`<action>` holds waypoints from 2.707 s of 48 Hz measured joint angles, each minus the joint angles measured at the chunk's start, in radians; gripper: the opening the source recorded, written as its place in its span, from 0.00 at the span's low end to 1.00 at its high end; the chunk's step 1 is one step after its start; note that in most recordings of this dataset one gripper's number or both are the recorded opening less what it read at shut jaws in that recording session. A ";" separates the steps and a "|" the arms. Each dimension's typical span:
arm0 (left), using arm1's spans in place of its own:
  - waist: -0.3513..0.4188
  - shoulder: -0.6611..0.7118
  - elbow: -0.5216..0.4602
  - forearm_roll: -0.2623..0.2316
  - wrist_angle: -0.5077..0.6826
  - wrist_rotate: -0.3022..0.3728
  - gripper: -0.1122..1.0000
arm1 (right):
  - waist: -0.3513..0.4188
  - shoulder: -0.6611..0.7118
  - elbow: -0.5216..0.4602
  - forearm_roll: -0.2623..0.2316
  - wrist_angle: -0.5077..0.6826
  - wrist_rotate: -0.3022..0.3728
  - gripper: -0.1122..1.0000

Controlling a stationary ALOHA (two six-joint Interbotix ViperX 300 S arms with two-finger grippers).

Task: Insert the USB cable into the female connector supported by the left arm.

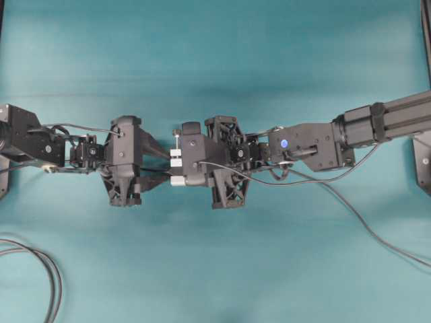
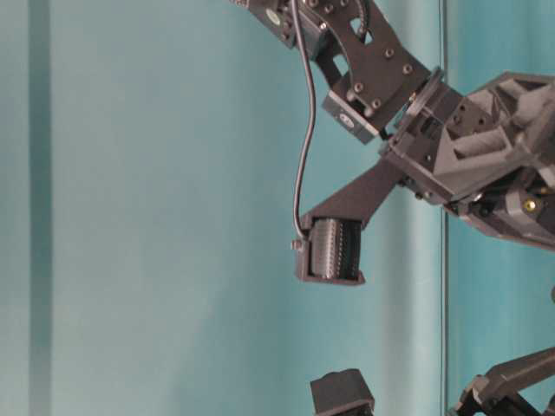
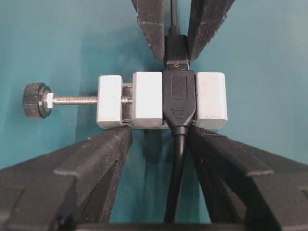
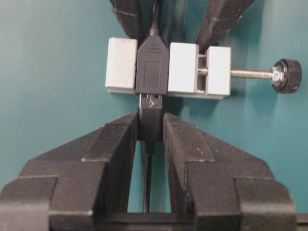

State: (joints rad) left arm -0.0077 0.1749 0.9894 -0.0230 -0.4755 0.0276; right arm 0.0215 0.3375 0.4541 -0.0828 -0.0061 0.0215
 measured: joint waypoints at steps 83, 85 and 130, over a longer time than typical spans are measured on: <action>-0.015 -0.038 -0.087 -0.005 0.299 -0.002 0.72 | 0.020 0.052 -0.195 0.000 0.324 0.009 0.30; -0.015 -0.038 -0.086 -0.005 0.299 -0.002 0.72 | 0.021 0.054 -0.198 0.000 0.333 0.012 0.30; -0.040 -0.071 -0.044 -0.003 0.273 -0.002 0.72 | 0.026 0.044 -0.172 0.000 0.273 0.006 0.29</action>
State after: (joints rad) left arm -0.0476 0.1043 0.9449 -0.0261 -0.2025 0.0261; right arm 0.0476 0.3820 0.2823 -0.0828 0.2669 0.0276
